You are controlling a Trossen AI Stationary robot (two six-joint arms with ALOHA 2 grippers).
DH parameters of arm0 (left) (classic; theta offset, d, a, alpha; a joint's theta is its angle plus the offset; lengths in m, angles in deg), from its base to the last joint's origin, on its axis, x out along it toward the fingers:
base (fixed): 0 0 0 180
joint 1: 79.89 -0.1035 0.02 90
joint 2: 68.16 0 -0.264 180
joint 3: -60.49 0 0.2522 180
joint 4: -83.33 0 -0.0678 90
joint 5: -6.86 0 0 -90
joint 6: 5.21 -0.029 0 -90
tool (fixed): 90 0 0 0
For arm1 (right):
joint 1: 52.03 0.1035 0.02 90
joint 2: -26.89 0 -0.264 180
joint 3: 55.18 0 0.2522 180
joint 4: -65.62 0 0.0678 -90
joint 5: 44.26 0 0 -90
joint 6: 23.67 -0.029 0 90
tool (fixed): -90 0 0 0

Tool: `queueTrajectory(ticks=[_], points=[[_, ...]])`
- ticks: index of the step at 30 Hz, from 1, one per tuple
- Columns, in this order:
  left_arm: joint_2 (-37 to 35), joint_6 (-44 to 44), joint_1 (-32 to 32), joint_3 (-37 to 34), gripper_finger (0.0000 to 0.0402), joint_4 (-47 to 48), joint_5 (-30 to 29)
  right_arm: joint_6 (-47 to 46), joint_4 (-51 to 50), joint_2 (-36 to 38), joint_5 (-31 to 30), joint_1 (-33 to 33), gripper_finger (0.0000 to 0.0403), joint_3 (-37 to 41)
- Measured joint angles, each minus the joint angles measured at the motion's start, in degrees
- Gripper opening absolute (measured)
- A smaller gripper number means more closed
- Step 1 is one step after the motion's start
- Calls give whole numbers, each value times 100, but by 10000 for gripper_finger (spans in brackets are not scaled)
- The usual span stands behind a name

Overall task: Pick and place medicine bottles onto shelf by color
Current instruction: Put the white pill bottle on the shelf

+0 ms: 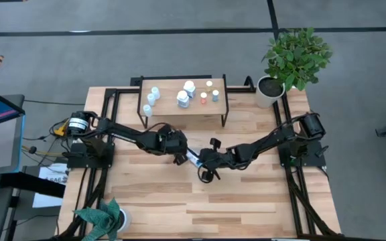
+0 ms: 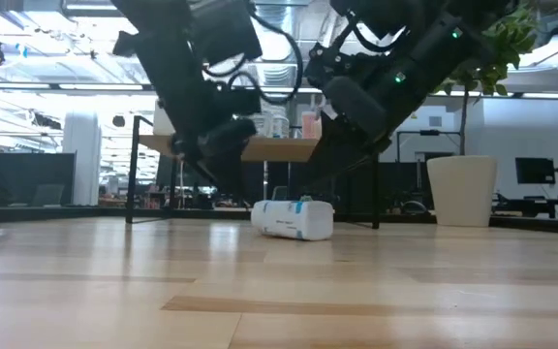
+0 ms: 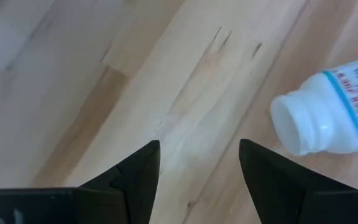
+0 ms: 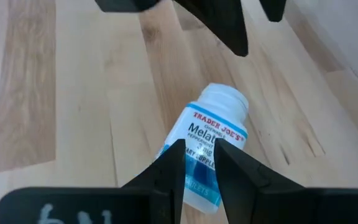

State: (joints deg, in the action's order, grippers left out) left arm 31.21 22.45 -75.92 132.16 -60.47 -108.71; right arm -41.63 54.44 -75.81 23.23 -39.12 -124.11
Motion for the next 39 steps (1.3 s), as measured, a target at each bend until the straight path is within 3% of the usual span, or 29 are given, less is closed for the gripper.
queueTrajectory(ticks=[8,22,34,39], points=[[481,-140,-122,-4,208,-576,371,-300,-162,-72,4,23,107,1],[437,-223,-113,223,208,-898,783,-484,-485,-52,325,26,107,-12],[435,-432,24,1104,208,163,882,-713,-689,-55,387,105,107,-16],[433,-286,70,1250,208,1225,631,-698,-714,4,-45,213,107,-4]])
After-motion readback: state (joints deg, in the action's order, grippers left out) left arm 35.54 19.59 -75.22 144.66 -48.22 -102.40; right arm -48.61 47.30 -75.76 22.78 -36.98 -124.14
